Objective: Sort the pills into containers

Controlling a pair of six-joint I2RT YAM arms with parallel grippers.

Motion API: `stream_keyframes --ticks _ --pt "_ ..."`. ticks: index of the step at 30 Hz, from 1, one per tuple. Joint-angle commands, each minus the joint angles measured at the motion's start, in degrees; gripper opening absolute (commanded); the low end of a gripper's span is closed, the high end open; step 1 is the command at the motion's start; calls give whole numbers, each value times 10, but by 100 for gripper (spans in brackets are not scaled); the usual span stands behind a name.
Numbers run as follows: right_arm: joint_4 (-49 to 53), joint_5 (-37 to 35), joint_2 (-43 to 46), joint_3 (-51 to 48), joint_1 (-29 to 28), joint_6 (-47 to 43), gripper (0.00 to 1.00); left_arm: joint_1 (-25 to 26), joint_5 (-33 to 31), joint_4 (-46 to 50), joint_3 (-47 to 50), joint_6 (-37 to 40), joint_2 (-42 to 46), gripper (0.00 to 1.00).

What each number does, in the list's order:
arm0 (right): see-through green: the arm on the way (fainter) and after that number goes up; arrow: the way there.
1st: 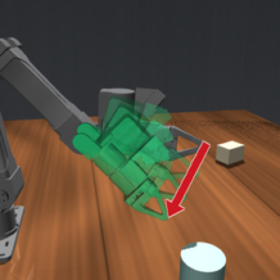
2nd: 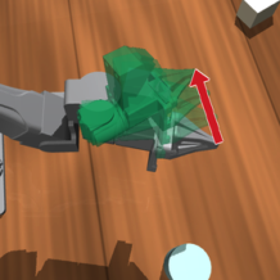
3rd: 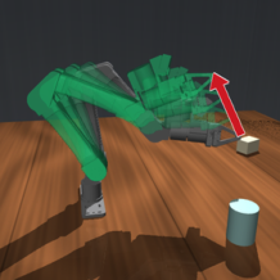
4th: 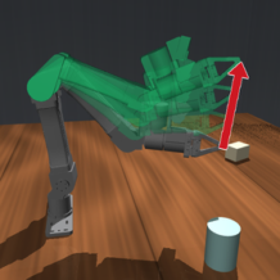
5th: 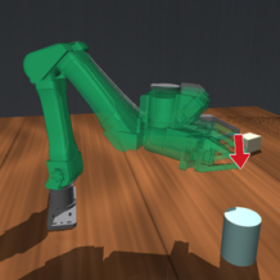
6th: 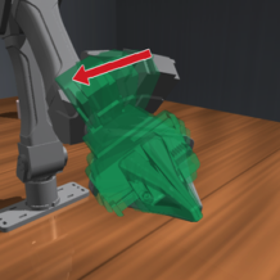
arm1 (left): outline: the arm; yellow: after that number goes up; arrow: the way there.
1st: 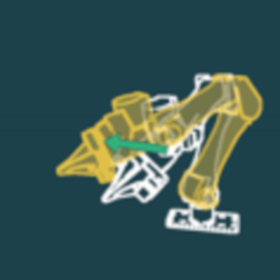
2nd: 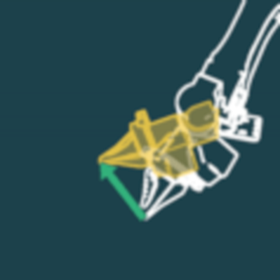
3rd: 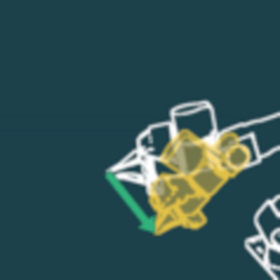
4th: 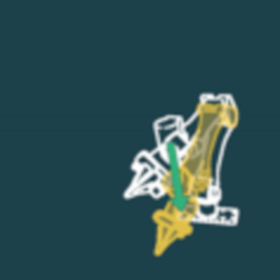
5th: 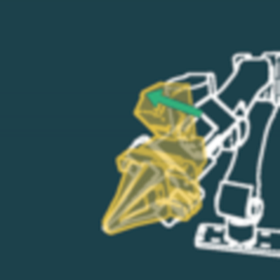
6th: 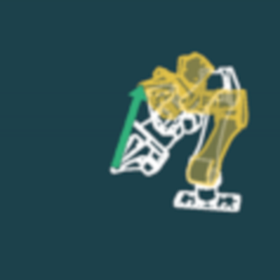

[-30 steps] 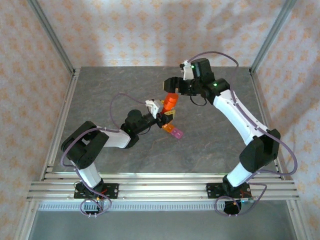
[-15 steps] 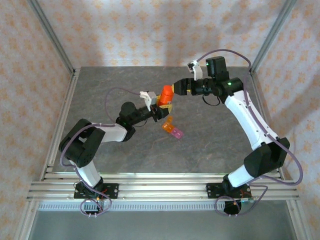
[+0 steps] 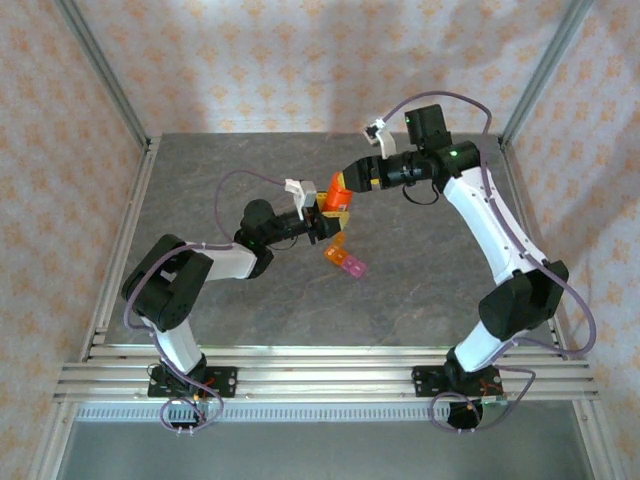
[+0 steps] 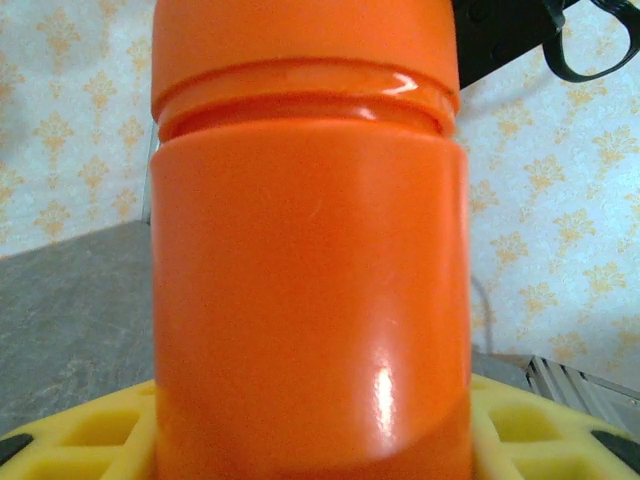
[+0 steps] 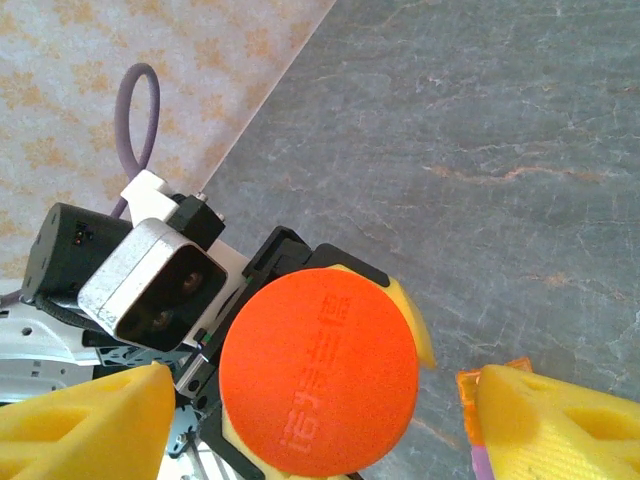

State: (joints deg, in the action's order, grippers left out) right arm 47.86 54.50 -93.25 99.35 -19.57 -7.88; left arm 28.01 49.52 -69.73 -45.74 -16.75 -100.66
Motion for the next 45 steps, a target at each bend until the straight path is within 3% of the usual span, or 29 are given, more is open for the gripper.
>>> stream_keyframes --ticks 1,12,20,25,29,36,45 --pt "22 13 -7 30 -8 -20 77 -2 20 -31 -20 -12 -5 0" --pt "35 12 -17 39 -15 -26 65 -2 22 -30 -21 -13 -2 0" --pt "39 13 -19 33 -19 -27 41 -2 19 -30 -23 -13 -2 0" --pt "4 -24 -6 -1 -33 16 35 -2 9 -30 -23 -7 0 0" --pt "-62 -103 23 -62 -55 93 35 5 -41 -26 -2 38 18 0" --pt "-182 -221 57 -175 -100 224 35 57 -215 -19 58 202 71 0" --pt "-223 -251 58 -210 -115 257 36 71 -239 -20 58 219 70 0"
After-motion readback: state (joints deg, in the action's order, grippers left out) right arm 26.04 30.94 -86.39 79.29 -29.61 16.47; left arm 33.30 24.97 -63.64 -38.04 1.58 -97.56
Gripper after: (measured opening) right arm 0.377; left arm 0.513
